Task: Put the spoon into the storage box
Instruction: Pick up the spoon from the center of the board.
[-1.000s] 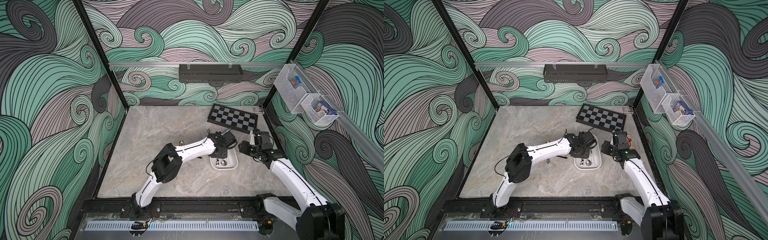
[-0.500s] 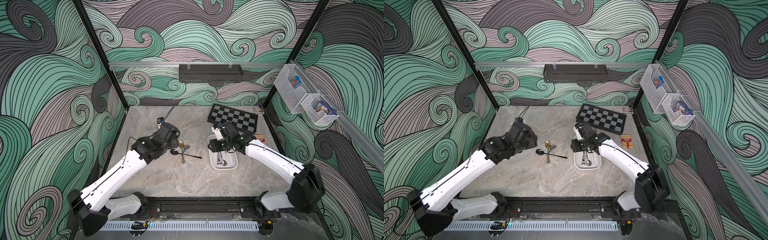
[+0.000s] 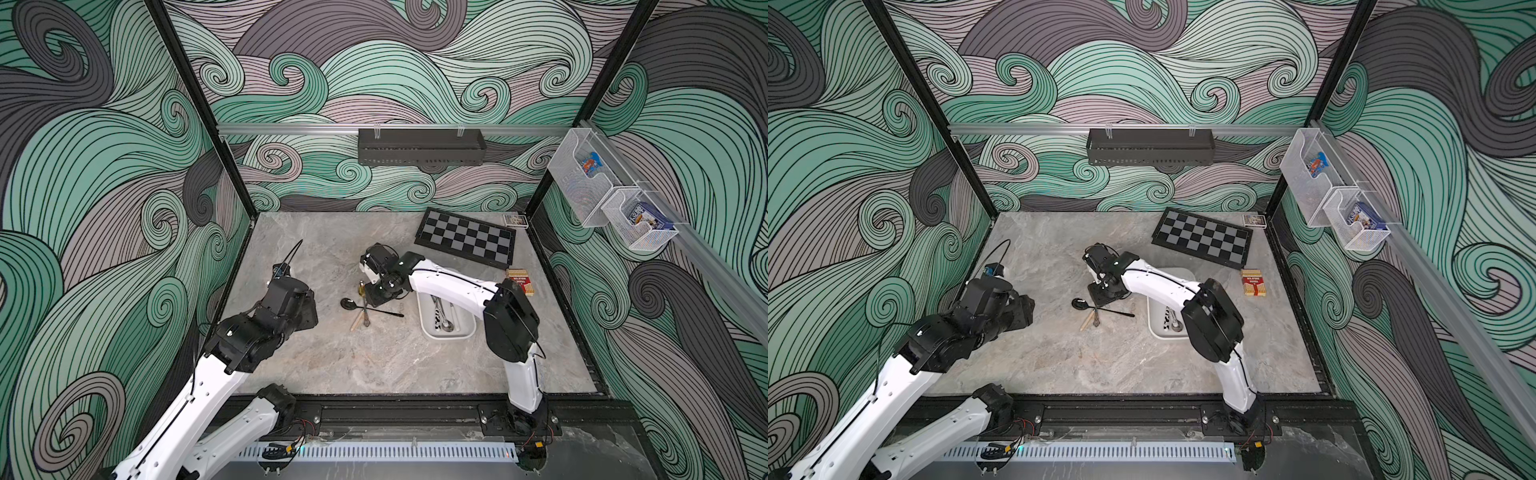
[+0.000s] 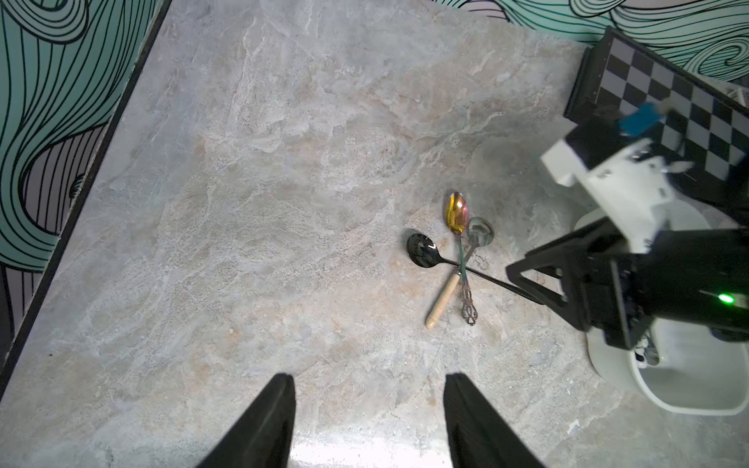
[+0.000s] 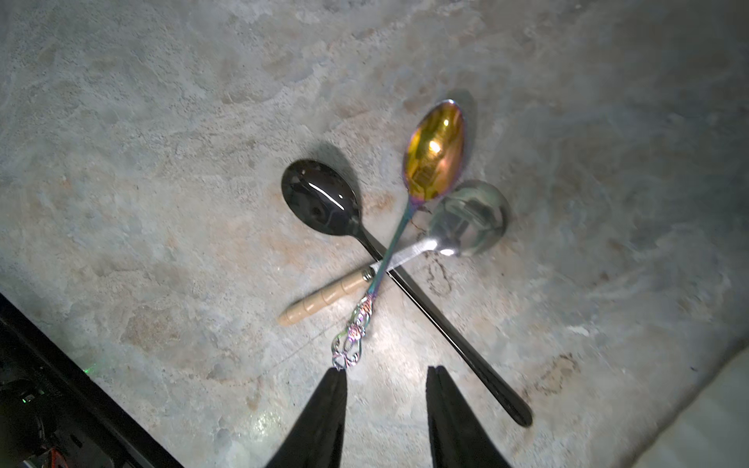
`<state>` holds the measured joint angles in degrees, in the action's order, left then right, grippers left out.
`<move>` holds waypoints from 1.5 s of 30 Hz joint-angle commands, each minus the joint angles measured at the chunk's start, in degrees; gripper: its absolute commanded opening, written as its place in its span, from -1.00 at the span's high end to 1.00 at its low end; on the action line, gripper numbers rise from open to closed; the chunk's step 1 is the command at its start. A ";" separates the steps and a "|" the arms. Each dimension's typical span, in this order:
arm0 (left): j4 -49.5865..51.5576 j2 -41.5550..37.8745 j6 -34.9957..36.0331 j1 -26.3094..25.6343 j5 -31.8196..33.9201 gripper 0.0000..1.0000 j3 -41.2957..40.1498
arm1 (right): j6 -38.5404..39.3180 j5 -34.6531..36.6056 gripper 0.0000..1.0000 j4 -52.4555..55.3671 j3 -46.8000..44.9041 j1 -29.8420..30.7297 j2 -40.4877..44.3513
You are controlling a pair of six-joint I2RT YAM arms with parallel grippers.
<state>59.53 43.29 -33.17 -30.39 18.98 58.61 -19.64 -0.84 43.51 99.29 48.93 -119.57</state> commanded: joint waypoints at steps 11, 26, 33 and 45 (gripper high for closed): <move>-0.53 -3.43 2.50 0.38 -2.27 -0.26 -2.01 | -0.45 0.79 0.38 6.26 15.01 0.98 -14.50; -0.66 -3.39 2.43 0.33 -2.37 -0.26 -2.27 | -1.90 4.85 0.42 7.36 16.40 1.00 -19.12; -0.78 -3.31 2.50 0.33 -2.51 -0.26 -2.36 | -2.38 6.82 0.46 7.61 15.72 0.97 -19.53; -0.82 -3.63 2.45 0.27 -2.47 -0.26 -2.54 | -1.45 5.51 0.87 7.49 18.95 1.43 -19.40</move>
<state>59.11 40.23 -31.44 -30.39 17.06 56.27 -21.56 4.82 50.02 116.60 49.89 -138.30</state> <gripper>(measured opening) 0.631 0.073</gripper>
